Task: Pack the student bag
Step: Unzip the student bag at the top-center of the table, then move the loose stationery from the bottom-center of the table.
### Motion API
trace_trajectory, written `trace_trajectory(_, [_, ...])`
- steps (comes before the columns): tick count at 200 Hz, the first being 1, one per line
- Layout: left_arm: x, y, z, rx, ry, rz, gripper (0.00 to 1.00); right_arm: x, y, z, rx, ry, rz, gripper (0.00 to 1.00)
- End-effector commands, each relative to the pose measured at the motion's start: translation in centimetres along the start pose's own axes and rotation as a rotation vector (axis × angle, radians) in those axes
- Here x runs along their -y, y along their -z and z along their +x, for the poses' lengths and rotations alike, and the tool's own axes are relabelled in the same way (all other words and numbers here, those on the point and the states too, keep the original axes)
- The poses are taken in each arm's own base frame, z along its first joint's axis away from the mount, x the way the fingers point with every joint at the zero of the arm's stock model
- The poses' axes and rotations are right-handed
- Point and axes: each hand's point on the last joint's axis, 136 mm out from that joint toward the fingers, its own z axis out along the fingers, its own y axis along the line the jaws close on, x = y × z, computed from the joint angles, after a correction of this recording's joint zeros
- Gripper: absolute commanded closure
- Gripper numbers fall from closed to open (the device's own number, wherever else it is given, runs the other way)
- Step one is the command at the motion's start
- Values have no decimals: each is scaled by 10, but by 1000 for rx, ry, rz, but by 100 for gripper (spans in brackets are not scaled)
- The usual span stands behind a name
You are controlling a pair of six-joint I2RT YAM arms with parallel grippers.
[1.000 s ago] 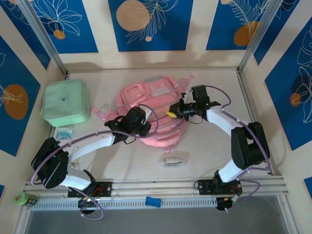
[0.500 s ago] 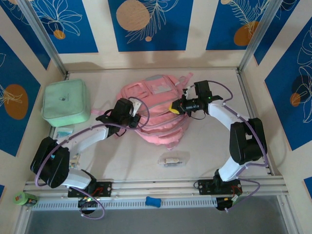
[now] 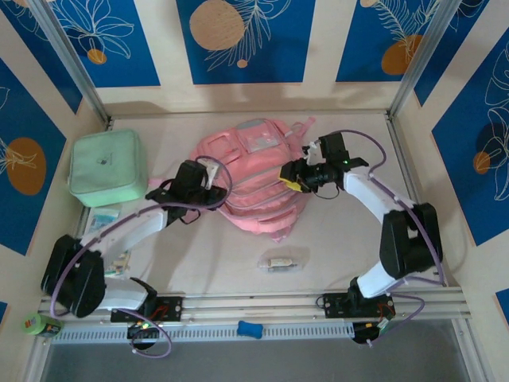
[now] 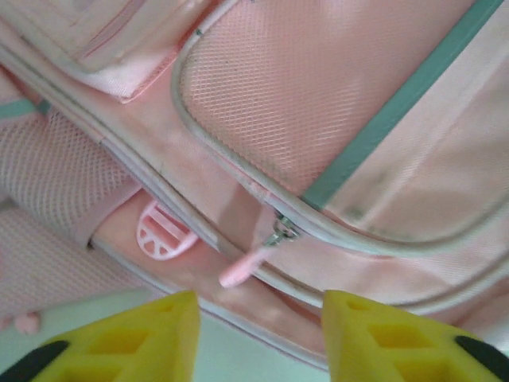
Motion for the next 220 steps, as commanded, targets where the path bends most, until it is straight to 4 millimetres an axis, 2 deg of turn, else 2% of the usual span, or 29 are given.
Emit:
trace_trajectory(1, [17, 20, 26, -45, 173, 69, 51, 29, 15, 38, -29, -8, 153, 46])
trace_trajectory(21, [34, 33, 42, -33, 315, 102, 49, 52, 27, 65, -34, -19, 276, 42])
trace_trajectory(31, [49, 37, 48, -15, 332, 146, 47, 59, 33, 78, -37, -17, 312, 40])
trace_trajectory(51, [66, 38, 66, -35, 356, 161, 46, 73, 41, 106, -60, -38, 368, 36])
trace_trajectory(82, [87, 33, 92, -74, 367, 172, 45, 97, 40, 149, -118, -86, 460, 33])
trace_trajectory(112, [106, 27, 109, -89, 367, 185, 45, 113, 32, 180, -159, -141, 492, 30])
trace_trajectory(133, [109, 22, 117, -100, 371, 182, 45, 118, 22, 198, -203, -165, 489, 29])
trace_trajectory(155, [100, 19, 125, -106, 380, 148, 45, 115, 11, 213, -243, -160, 473, 27])
trace_trajectory(178, [90, 22, 129, -92, 381, 121, 44, 120, 3, 221, -264, -161, 486, 27])
trace_trajectory(220, [62, 33, 137, -61, 387, 36, 41, 92, -21, 230, -289, -105, 437, 26])
